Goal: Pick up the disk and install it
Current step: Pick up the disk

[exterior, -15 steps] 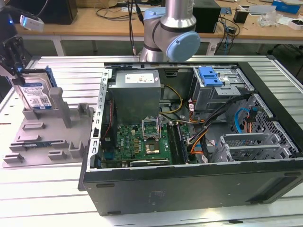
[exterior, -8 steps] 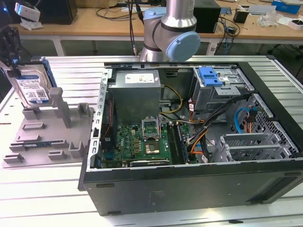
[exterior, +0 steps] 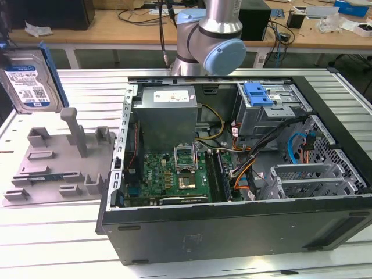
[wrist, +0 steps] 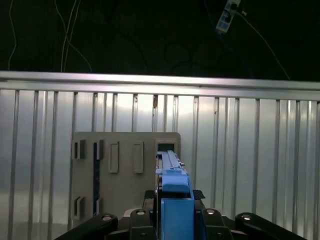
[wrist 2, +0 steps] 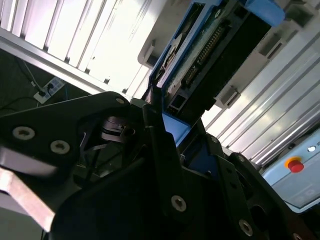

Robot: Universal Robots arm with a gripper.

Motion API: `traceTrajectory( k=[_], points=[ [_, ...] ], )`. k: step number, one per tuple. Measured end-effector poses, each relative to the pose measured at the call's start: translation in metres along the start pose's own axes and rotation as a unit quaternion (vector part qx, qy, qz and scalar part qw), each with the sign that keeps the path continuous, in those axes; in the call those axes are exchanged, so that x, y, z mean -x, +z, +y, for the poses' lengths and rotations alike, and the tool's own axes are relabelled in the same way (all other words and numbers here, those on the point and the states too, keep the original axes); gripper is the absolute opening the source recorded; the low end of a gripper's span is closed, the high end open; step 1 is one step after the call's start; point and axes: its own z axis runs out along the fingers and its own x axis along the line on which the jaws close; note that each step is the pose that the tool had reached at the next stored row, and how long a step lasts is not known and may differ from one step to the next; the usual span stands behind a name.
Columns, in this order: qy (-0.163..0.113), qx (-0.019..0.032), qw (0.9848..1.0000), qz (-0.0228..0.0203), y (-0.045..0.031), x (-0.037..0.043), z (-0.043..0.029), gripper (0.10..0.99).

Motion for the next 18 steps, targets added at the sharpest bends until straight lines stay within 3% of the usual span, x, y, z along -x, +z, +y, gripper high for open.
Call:
traceTrajectory(
  k=[2, 6, 18],
  points=[
    [0.000, 0.0000, 1.0000, 0.0000, -0.0115, -0.0004, 0.0000, 0.369],
    [0.000, 0.0000, 1.0000, 0.0000, -0.0244, -0.0009, 0.0001, 0.369],
    [0.000, 0.0000, 1.0000, 0.0000, -0.0739, -0.0028, -0.0006, 0.369]
  ],
)
